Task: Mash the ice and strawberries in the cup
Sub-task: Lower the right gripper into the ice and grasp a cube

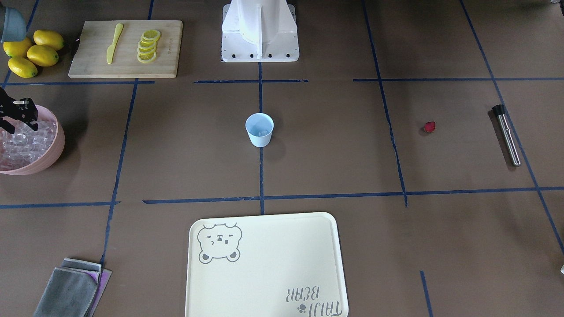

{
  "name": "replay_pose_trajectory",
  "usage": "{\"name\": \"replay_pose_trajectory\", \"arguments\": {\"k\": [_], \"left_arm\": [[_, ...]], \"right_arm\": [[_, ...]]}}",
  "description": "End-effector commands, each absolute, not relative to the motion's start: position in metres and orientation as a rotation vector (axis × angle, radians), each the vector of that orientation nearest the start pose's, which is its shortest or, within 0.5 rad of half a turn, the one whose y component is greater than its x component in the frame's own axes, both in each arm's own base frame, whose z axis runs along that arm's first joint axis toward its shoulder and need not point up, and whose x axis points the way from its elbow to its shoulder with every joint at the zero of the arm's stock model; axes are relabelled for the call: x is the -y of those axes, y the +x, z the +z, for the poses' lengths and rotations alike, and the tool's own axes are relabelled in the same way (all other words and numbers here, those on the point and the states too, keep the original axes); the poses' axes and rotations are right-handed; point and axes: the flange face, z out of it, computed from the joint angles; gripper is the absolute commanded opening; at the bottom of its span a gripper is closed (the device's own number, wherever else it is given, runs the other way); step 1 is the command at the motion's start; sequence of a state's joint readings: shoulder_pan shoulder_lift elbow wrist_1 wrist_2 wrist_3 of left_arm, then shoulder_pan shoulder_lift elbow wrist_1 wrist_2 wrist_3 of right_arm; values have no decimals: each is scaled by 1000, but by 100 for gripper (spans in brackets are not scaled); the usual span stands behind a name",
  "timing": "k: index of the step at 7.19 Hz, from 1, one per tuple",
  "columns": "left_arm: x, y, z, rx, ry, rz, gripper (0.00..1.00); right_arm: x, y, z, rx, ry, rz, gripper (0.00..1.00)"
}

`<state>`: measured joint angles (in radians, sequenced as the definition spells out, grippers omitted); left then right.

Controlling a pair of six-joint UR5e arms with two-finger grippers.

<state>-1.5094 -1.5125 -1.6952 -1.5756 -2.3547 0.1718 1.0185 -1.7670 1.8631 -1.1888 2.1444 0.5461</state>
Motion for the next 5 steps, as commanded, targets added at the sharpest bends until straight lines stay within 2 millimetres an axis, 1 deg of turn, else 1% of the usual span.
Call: {"name": "replay_pose_trajectory", "arguments": {"k": [1, 3, 5], "left_arm": [[474, -34, 624, -781, 110, 249, 100], [474, -33, 624, -781, 110, 250, 100], [474, -33, 625, -781, 108, 250, 100]], "right_arm": [[410, -160, 572, 720, 98, -141, 58], [410, -160, 572, 721, 97, -142, 57], [409, -162, 564, 756, 89, -153, 57]]}}
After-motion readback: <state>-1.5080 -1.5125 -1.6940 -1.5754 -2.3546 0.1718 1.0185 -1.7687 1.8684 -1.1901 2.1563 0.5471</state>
